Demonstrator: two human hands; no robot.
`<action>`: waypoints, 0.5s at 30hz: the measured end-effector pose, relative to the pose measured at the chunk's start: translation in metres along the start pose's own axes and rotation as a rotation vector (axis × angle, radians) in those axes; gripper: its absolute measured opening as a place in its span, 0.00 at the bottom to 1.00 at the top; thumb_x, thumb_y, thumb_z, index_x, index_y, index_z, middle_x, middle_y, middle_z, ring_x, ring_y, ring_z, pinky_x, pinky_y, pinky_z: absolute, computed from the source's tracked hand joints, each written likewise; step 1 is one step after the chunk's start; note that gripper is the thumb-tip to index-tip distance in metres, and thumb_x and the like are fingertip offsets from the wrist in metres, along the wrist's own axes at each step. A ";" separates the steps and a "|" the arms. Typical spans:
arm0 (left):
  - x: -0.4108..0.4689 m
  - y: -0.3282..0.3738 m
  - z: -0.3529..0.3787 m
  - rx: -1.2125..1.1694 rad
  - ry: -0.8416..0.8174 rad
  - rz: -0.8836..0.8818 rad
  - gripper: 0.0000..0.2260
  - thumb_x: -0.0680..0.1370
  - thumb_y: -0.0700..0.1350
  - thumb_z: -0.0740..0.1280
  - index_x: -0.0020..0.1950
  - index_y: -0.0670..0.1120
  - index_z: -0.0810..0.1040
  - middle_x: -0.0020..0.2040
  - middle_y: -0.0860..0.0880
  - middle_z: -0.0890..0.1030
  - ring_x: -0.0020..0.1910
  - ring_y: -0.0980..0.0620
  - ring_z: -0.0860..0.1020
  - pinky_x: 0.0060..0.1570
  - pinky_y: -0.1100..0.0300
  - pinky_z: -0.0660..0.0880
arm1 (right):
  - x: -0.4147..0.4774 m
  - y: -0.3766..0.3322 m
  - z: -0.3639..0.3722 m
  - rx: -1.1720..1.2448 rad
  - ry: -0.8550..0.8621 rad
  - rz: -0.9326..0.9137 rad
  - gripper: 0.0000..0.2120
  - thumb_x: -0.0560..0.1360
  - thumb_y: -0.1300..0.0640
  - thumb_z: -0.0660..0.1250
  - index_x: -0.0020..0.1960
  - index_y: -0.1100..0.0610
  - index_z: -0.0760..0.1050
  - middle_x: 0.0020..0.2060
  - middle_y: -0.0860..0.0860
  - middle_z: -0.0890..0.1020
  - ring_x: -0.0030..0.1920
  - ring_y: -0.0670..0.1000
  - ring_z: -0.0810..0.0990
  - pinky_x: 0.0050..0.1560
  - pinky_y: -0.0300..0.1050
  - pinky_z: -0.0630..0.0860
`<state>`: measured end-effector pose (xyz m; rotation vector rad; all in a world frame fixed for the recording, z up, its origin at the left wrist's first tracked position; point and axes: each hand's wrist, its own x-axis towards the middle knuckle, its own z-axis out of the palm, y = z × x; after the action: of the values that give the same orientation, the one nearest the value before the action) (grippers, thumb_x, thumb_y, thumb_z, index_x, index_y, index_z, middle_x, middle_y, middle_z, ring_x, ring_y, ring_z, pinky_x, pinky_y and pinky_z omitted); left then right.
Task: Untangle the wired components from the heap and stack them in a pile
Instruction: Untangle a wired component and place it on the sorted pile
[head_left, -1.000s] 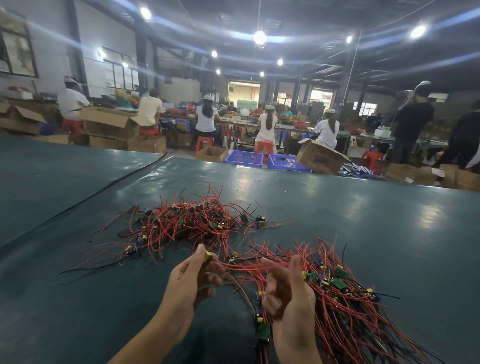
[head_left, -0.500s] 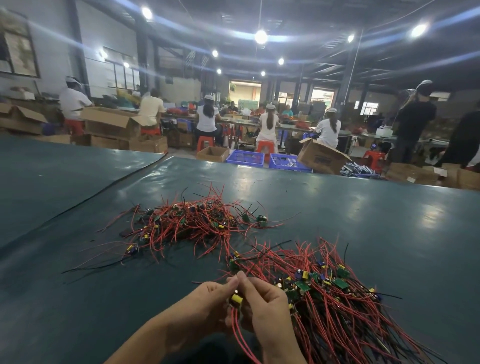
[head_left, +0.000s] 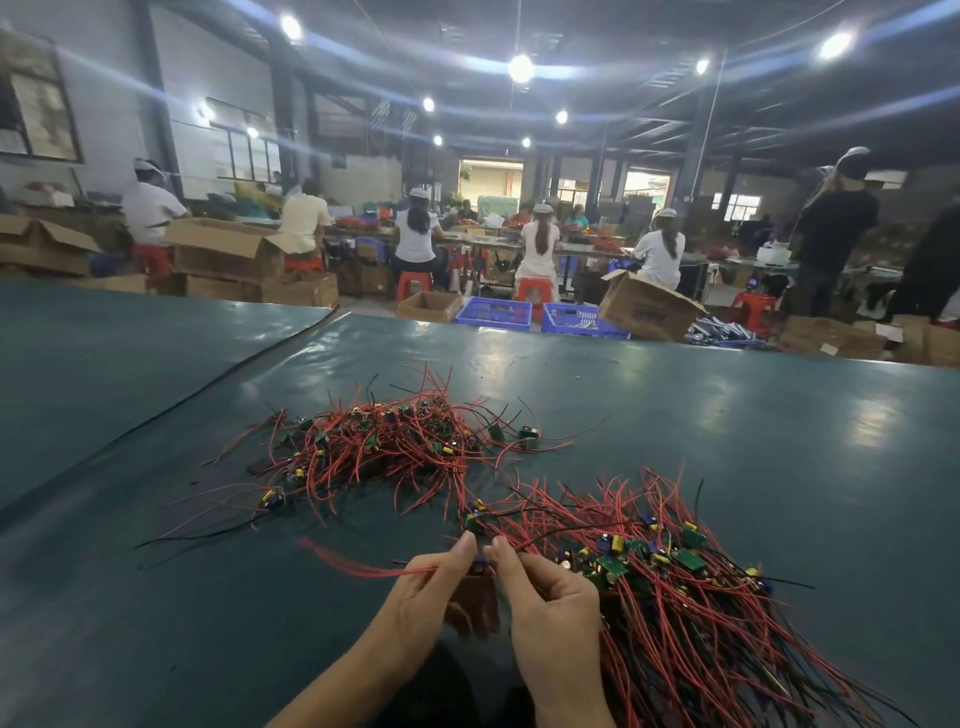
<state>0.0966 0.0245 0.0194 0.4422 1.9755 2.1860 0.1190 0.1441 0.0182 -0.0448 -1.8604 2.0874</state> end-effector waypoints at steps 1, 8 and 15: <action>0.001 -0.005 -0.003 0.001 0.038 0.001 0.17 0.70 0.63 0.64 0.29 0.53 0.79 0.30 0.55 0.79 0.34 0.53 0.75 0.44 0.54 0.70 | 0.000 0.000 0.001 -0.005 0.004 0.000 0.14 0.76 0.59 0.69 0.33 0.50 0.86 0.32 0.56 0.85 0.36 0.52 0.85 0.37 0.39 0.80; 0.003 0.002 0.004 -0.012 -0.006 0.068 0.20 0.75 0.52 0.61 0.24 0.47 0.75 0.25 0.46 0.74 0.26 0.50 0.73 0.33 0.59 0.71 | 0.011 -0.006 -0.006 0.193 0.201 0.264 0.11 0.75 0.55 0.70 0.38 0.57 0.86 0.19 0.46 0.64 0.19 0.44 0.59 0.20 0.36 0.57; 0.001 0.009 0.000 -0.028 -0.051 0.158 0.18 0.66 0.57 0.63 0.22 0.46 0.72 0.23 0.46 0.71 0.23 0.49 0.70 0.29 0.59 0.70 | 0.019 -0.013 -0.033 0.363 0.284 0.259 0.11 0.76 0.55 0.68 0.44 0.62 0.84 0.25 0.49 0.69 0.23 0.45 0.60 0.19 0.36 0.60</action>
<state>0.0962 0.0243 0.0290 0.6641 1.9425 2.2661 0.1120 0.1819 0.0300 -0.4874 -1.3508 2.4120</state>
